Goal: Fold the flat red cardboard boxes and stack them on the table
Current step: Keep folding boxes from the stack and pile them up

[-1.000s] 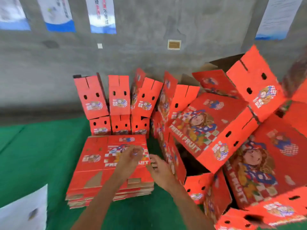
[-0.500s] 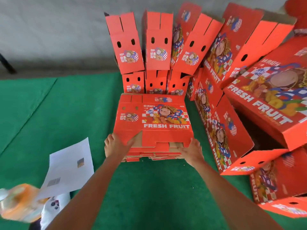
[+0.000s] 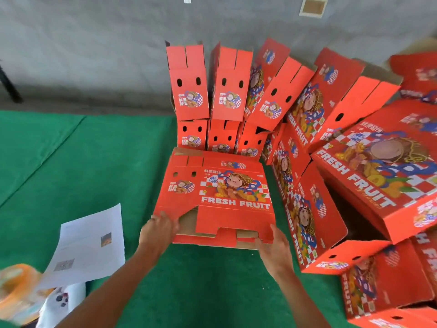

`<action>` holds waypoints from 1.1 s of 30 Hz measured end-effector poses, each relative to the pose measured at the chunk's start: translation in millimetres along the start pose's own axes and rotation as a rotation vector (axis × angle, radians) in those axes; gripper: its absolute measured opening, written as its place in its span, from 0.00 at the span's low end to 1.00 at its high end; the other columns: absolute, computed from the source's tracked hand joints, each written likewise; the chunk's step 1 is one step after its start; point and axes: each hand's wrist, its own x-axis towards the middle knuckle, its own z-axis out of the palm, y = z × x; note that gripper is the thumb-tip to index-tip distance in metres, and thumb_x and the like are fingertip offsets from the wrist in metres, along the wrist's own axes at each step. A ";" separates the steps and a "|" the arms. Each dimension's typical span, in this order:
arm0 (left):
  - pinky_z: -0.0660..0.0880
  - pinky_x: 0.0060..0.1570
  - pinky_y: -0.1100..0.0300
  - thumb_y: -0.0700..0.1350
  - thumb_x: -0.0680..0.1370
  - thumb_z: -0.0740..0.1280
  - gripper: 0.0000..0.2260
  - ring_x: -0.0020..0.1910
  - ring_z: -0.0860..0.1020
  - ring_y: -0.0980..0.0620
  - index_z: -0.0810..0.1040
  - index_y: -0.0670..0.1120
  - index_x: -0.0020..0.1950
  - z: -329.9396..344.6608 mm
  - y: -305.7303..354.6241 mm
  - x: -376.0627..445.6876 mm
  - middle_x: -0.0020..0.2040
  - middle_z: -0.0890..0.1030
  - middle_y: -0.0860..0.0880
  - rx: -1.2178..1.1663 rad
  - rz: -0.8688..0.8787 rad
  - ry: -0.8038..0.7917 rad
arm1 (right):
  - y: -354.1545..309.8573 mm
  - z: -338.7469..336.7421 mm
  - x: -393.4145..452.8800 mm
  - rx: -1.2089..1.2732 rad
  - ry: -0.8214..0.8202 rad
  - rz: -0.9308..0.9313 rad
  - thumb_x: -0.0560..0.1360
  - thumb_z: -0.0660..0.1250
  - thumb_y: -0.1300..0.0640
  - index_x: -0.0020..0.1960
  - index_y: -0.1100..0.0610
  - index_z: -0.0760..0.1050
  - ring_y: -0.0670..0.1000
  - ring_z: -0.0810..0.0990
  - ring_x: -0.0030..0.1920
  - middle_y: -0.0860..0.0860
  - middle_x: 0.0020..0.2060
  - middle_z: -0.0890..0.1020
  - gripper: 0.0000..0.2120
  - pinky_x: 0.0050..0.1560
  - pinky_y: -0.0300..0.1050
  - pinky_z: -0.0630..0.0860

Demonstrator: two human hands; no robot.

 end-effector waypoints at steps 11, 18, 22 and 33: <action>0.76 0.39 0.50 0.43 0.82 0.69 0.06 0.38 0.82 0.37 0.84 0.43 0.49 -129.1 -44.1 -41.9 0.40 0.84 0.42 -1.028 -0.305 0.588 | -97.2 -90.0 -57.0 -0.274 -0.049 -0.206 0.71 0.47 0.18 0.80 0.45 0.52 0.55 0.82 0.58 0.52 0.60 0.81 0.47 0.61 0.55 0.79; 0.76 0.55 0.58 0.44 0.80 0.73 0.06 0.51 0.80 0.56 0.79 0.52 0.53 -263.3 -30.5 -52.5 0.53 0.78 0.50 -1.310 0.000 0.843 | -163.4 -157.3 -90.8 0.076 -0.330 -0.379 0.71 0.42 0.16 0.71 0.36 0.70 0.44 0.75 0.68 0.39 0.65 0.78 0.40 0.72 0.54 0.70; 0.76 0.55 0.49 0.45 0.82 0.71 0.05 0.53 0.78 0.51 0.78 0.50 0.57 -291.4 -17.2 -77.6 0.57 0.76 0.53 -1.105 0.230 0.755 | -190.3 -193.1 -109.9 0.446 -0.279 -0.464 0.69 0.55 0.17 0.69 0.34 0.64 0.37 0.79 0.55 0.32 0.60 0.76 0.34 0.54 0.46 0.81; 0.75 0.57 0.48 0.46 0.85 0.64 0.07 0.56 0.74 0.49 0.71 0.50 0.62 -355.5 3.7 -98.5 0.61 0.71 0.54 -0.812 0.708 0.527 | -230.8 -242.1 -122.6 -0.122 0.064 -0.508 0.81 0.65 0.42 0.47 0.60 0.76 0.59 0.83 0.40 0.57 0.37 0.82 0.20 0.41 0.54 0.80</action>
